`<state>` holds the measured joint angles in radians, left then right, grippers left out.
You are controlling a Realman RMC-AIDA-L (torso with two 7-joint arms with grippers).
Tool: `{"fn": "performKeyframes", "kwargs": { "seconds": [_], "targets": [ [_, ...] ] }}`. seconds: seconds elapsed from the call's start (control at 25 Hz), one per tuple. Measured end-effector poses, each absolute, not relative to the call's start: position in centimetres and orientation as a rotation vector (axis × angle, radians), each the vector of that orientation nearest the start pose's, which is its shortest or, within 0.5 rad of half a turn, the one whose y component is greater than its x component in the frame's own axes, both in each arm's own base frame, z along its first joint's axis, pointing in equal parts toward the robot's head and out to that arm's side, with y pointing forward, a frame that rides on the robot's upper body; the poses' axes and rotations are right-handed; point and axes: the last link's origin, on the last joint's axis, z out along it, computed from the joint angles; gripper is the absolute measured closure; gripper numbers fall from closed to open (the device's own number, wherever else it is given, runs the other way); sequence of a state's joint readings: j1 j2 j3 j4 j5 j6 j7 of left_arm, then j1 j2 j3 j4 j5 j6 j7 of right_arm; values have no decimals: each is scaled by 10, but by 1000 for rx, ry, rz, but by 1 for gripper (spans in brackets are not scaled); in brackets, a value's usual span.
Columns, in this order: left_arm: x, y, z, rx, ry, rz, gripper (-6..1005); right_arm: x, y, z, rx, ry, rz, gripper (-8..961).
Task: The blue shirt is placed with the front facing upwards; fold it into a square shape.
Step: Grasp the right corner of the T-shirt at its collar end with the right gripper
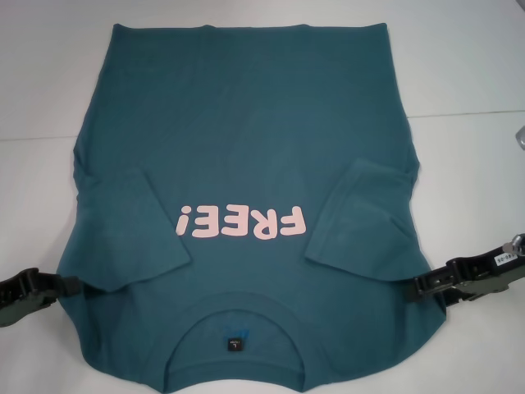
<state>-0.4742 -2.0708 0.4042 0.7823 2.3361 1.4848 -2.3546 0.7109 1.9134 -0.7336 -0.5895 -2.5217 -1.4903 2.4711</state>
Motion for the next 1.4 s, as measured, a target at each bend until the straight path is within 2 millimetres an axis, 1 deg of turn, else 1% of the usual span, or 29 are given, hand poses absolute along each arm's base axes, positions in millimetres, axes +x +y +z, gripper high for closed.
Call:
{"fn": "performKeyframes", "kwargs": {
  "seconds": [0.32, 0.44, 0.48, 0.84, 1.04, 1.28, 1.4],
  "targets": [
    [-335, 317, 43, -1960, -1938, -625, 983, 298, 365, 30, -2262, 1859, -72, 114],
    [-335, 317, 43, -1960, -1938, -626, 983, 293, 368, 25, -2281, 1842, -68, 115],
    [-335, 317, 43, -1959, -1938, -627, 983, 288, 369, 21, -2298, 1830, -63, 115],
    [-335, 317, 42, -1959, -1944, -628, 982, 276, 375, 13, -2340, 1802, -22, 119],
    [-335, 317, 42, -1958, -1943, -632, 982, 278, 374, 17, -2324, 1817, -28, 121],
    [-333, 318, 43, -1958, -1939, -662, 982, 284, 372, 17, -2317, 1798, -119, 123],
    [-333, 318, 43, -1959, -1939, -665, 982, 283, 372, 15, -2323, 1785, -145, 261]
  ]
}}
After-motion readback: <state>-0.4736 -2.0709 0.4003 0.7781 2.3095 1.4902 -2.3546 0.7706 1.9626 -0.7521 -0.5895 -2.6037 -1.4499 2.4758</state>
